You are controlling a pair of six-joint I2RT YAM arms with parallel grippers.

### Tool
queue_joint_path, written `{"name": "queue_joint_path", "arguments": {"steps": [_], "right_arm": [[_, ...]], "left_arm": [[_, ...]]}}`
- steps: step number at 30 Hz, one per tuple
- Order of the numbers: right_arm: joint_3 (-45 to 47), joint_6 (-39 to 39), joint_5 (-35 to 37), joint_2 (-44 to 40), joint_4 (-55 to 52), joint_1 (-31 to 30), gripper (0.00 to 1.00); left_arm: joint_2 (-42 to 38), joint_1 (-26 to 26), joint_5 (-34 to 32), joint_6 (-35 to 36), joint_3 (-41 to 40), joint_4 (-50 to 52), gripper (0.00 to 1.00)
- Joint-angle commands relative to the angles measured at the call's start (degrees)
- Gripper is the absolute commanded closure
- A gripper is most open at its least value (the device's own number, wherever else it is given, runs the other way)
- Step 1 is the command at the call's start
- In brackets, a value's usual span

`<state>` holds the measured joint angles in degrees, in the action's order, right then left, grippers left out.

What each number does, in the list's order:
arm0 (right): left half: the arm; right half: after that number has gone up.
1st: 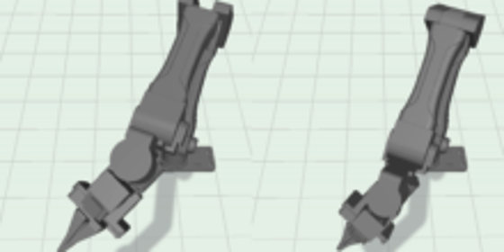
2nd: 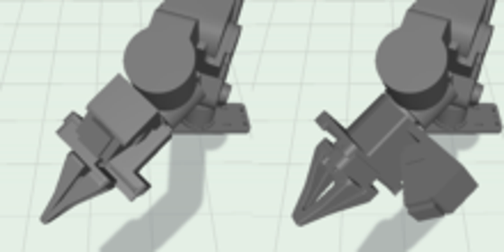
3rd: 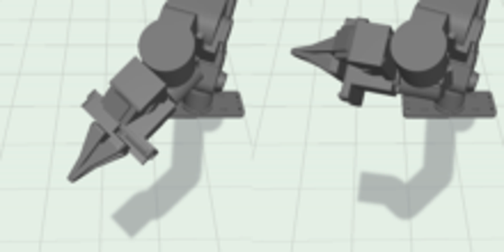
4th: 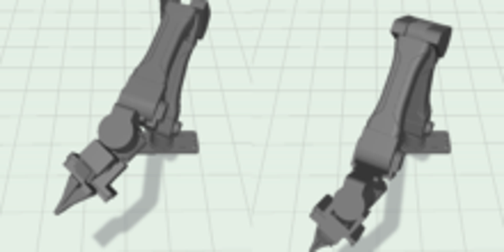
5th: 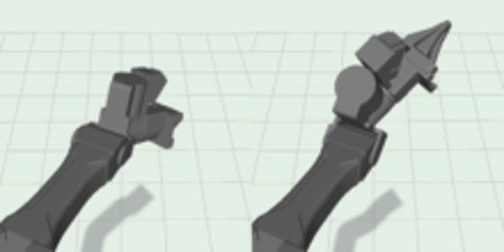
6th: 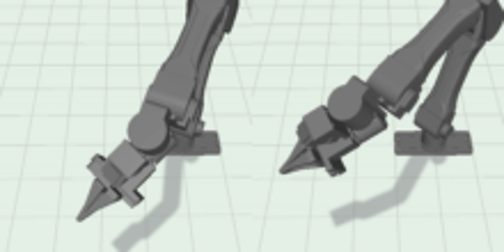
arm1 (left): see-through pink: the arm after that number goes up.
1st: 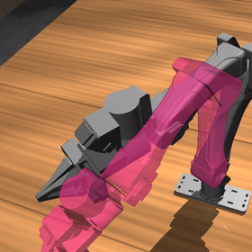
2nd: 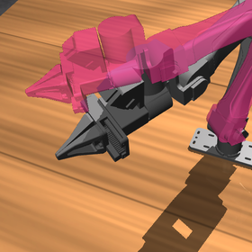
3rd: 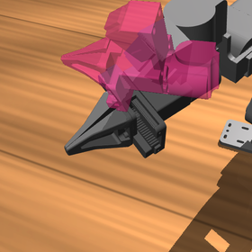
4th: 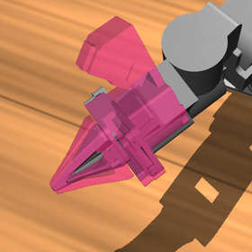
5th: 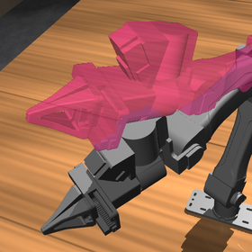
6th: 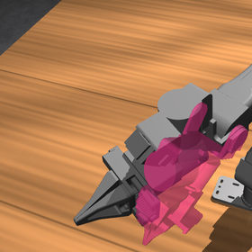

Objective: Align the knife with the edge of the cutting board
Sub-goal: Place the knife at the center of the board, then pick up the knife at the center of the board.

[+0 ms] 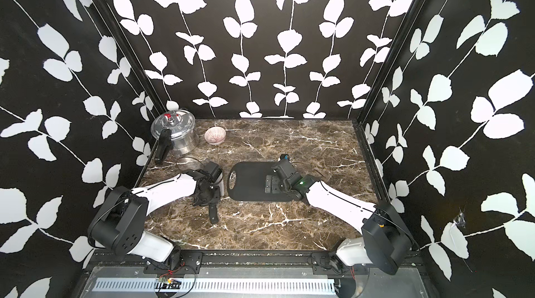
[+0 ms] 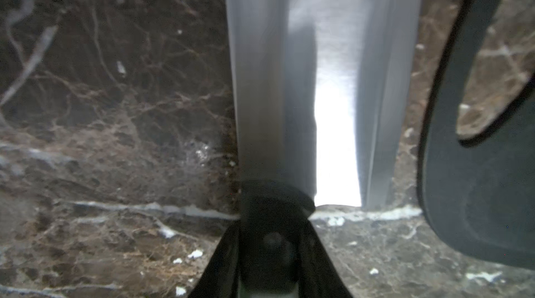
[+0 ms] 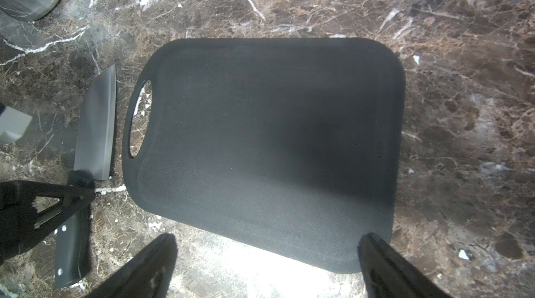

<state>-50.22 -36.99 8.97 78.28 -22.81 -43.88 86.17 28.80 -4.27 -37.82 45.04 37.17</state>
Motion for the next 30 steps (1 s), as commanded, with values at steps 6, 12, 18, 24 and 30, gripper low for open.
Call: {"name": "queue_joint_path", "arguments": {"steps": [6, 12, 18, 24, 30], "right_arm": [[1.0, -0.4, 1.2, -2.1, 0.0, -0.4, 0.0], [1.2, -0.4, 1.5, -2.5, -0.1, -0.4, 0.01], [1.0, -0.4, 1.5, -2.2, -0.1, -0.3, 0.0], [0.6, -0.2, 1.5, -1.8, -0.2, -0.3, 0.0], [0.1, -0.3, 1.0, -1.0, 0.3, -0.3, 0.0]], "left_arm": [[5.3, 0.1, 1.2, 6.8, 3.5, 2.9, 0.54], [6.8, 0.0, 0.8, 9.6, 4.8, 3.9, 0.54], [7.0, 0.0, 2.2, 9.3, 3.6, 2.7, 0.62], [4.6, 0.0, 2.3, 10.3, 2.6, 3.8, 0.51], [5.0, 0.0, 1.8, 10.1, 2.4, 3.5, 0.7]]}}
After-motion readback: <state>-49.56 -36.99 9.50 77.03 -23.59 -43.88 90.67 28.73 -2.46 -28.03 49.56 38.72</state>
